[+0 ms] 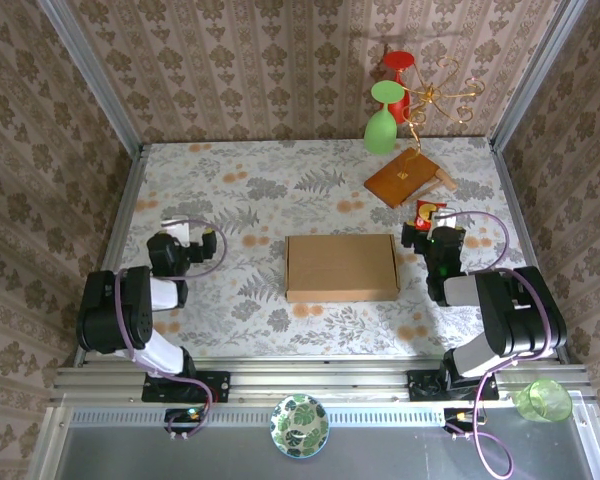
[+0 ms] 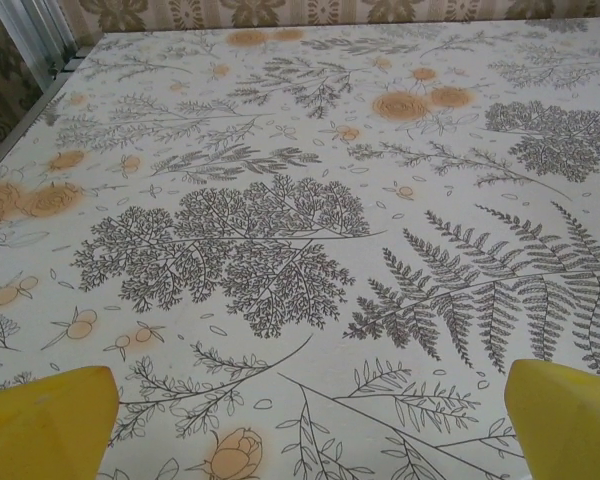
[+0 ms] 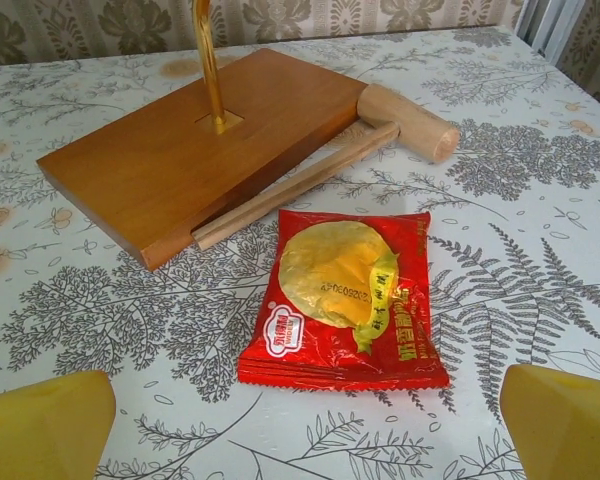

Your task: Fold the paper box

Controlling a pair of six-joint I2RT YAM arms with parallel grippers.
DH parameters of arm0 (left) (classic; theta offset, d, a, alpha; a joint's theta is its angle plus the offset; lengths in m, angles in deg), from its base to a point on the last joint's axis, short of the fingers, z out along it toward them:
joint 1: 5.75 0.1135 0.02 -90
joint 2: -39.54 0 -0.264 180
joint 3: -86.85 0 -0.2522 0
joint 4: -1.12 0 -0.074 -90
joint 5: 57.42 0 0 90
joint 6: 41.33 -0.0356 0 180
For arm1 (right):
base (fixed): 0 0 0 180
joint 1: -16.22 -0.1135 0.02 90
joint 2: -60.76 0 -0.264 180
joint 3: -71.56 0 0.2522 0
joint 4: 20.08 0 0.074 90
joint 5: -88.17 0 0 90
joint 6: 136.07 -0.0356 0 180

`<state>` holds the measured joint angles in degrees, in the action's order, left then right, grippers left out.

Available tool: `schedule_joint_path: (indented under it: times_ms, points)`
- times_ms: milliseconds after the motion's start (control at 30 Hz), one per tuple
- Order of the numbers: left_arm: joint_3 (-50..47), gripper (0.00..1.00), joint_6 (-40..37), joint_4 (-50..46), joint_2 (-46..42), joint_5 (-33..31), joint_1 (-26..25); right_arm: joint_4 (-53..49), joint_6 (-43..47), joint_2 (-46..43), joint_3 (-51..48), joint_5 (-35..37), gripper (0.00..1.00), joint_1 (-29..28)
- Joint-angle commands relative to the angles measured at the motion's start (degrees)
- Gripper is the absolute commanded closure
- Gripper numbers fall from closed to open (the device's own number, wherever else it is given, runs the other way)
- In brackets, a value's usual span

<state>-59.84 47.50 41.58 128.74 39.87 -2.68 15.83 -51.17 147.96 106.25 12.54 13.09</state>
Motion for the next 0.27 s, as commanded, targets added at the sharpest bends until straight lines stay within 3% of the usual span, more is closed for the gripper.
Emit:
schedule_joint_path:
  times_ms: [0, 167, 233]
  points:
    - [0.64, 0.00, 0.29, 2.54, -0.05, -1.23, -0.07, 1.75, 0.97, 0.61, 1.13, 2.19, 0.00, -0.03]
    - [0.48, 0.00, 0.50, 2.77, -0.14, -1.99, -0.18, 3.48, 1.99, 0.55, 0.50, 3.57, 0.00, -1.29]
    - [-2.85, 0.00, 1.14, 8.86, -0.02, -3.53, -0.01, 9.94, 3.57, 0.71, -2.60, 5.65, 0.00, -3.04]
